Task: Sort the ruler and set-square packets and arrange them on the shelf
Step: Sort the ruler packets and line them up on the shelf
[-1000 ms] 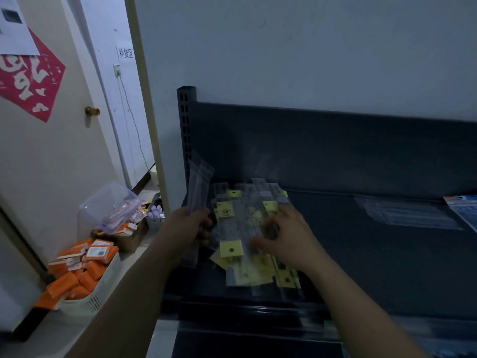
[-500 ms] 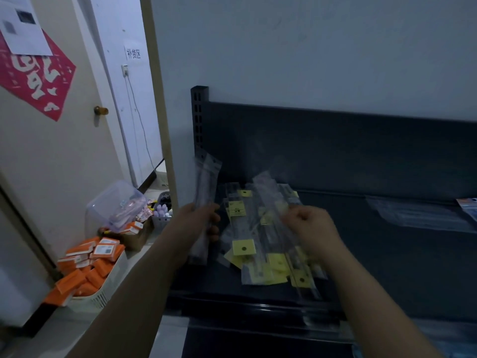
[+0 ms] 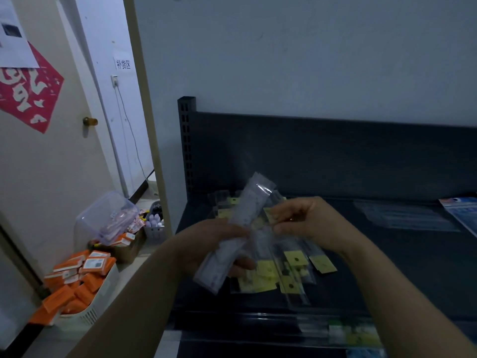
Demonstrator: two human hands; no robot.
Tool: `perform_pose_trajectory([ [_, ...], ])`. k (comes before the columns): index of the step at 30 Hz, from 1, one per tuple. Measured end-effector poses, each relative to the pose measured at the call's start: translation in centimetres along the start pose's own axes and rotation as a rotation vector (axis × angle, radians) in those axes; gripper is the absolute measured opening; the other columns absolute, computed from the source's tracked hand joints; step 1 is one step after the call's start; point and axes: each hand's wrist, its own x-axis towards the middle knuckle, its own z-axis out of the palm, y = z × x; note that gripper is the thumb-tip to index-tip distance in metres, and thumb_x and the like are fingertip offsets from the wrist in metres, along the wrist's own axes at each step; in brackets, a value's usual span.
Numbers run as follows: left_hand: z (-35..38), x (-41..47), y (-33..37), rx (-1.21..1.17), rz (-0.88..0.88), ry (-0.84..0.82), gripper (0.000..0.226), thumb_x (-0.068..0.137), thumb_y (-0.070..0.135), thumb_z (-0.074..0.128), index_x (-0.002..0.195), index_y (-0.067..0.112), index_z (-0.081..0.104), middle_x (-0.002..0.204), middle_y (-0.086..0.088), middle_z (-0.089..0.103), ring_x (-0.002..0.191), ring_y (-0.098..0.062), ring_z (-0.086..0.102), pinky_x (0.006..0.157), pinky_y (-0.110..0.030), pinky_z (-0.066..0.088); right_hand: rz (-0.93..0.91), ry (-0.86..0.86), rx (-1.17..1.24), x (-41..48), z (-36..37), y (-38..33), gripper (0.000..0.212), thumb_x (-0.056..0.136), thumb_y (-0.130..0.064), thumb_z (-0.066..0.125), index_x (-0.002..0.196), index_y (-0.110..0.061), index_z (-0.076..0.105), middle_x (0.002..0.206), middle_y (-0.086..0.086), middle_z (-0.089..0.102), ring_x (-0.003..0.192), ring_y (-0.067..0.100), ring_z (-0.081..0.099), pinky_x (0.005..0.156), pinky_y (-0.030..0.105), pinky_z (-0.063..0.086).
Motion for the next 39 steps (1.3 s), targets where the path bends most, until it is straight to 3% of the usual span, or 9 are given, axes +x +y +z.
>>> perform_pose_trajectory([
  [3, 0.0, 0.1, -0.3, -0.031, 0.114, 0.016, 0.020, 0.092, 0.003, 0.050, 0.109, -0.003, 0.057, 0.082, -0.019, 0.073, 0.063, -0.024, 0.069, 0.054, -0.030, 0.057, -0.011, 0.243, -0.039, 0.4, 0.5, 1.8, 0.033, 0.081, -0.015, 0.074, 0.103, -0.034, 0.060, 0.102, -0.008, 0.064, 0.093, 0.007, 0.061, 0.077, 0.017, 0.052],
  [6, -0.5, 0.1, -0.1, -0.165, 0.167, 0.117, 0.017, 0.094, -0.002, 0.042, 0.102, -0.001, 0.058, 0.093, -0.022, 0.072, 0.062, -0.021, 0.068, 0.050, -0.024, 0.054, 0.035, 0.066, -0.205, 0.2, 1.2, 3.8, 0.034, 0.094, -0.022, 0.058, 0.125, -0.032, 0.054, 0.135, -0.009, 0.049, 0.115, 0.003, 0.050, 0.084, -0.001, 0.038],
  [10, -1.1, 0.4, 0.1, -0.218, 0.162, 0.199, 0.030, 0.094, 0.003, 0.035, 0.110, -0.006, 0.058, 0.094, -0.018, 0.071, 0.059, -0.017, 0.062, 0.044, -0.023, 0.050, 0.136, -0.074, -0.495, 0.0, 1.4, 5.5, 0.048, 0.101, -0.029, 0.040, 0.147, -0.022, 0.031, 0.155, -0.005, 0.022, 0.142, 0.010, 0.020, 0.102, 0.009, 0.010],
  [17, -0.9, 1.6, -0.1, -0.231, 0.162, 0.308, 0.030, 0.094, 0.004, 0.036, 0.111, -0.008, 0.057, 0.065, -0.008, 0.066, 0.057, -0.018, 0.055, 0.044, -0.023, 0.051, 0.178, 0.081, -0.524, -0.7, -0.3, 6.6, 0.034, 0.101, -0.020, 0.042, 0.128, -0.004, 0.054, 0.146, 0.010, 0.034, 0.128, 0.017, 0.038, 0.081, 0.004, 0.021],
  [21, -0.5, 1.9, 0.1, -0.302, 0.172, 0.291, 0.025, 0.099, 0.017, 0.040, 0.106, -0.001, 0.055, 0.064, -0.006, 0.060, 0.054, -0.015, 0.051, 0.046, -0.024, 0.046, 0.090, 0.129, -0.404, -0.5, 0.3, 6.9, 0.047, 0.091, -0.042, 0.057, 0.132, -0.021, 0.053, 0.157, 0.000, 0.021, 0.143, 0.006, 0.014, 0.112, 0.020, 0.018],
  [27, -0.5, 2.1, 0.1, -0.367, 0.192, 0.259, 0.024, 0.100, 0.022, 0.041, 0.112, 0.004, 0.052, 0.062, -0.004, 0.056, 0.047, -0.014, 0.051, 0.045, -0.021, 0.045, 0.130, 0.089, -0.482, -0.6, 1.1, 6.0, 0.069, 0.067, -0.060, 0.074, 0.126, -0.028, 0.058, 0.157, -0.003, 0.019, 0.143, 0.009, 0.017, 0.112, 0.023, 0.022],
  [32, -0.3, 1.7, 0.0, -0.363, 0.186, 0.259, 0.026, 0.100, 0.021, 0.041, 0.107, 0.003, 0.058, 0.067, -0.005, 0.055, 0.050, -0.013, 0.050, 0.044, -0.022, 0.046, 0.033, 0.103, -0.672, -0.9, 1.1, 5.3, 0.025, 0.081, -0.043, 0.067, 0.077, -0.019, 0.070, 0.111, -0.003, 0.056, 0.105, 0.003, 0.040, 0.083, 0.012, 0.029],
  [36, -0.5, 1.5, -0.3, -0.352, 0.183, 0.254, 0.026, 0.099, 0.021, 0.043, 0.106, 0.003, 0.060, 0.068, -0.005, 0.057, 0.053, -0.014, 0.051, 0.045, -0.022, 0.047, 0.124, 0.109, -0.719, -0.5, 1.7, 5.0, 0.034, 0.077, -0.039, 0.062, 0.061, -0.012, 0.050, 0.085, 0.000, 0.053, 0.065, 0.007, 0.051, 0.058, 0.025, 0.047],
  [39, -0.4, 1.4, -0.5, -0.350, 0.185, 0.261, 0.025, 0.099, 0.021, 0.043, 0.104, 0.003, 0.060, 0.069, -0.006, 0.056, 0.053, -0.014, 0.050, 0.044, -0.022, 0.046, 0.157, 0.142, -0.745, -0.3, 1.7, 4.7, 0.038, 0.079, -0.029, 0.057, 0.053, -0.013, 0.035, 0.062, 0.001, 0.047, 0.048, 0.010, 0.040, 0.043, 0.024, 0.035],
])
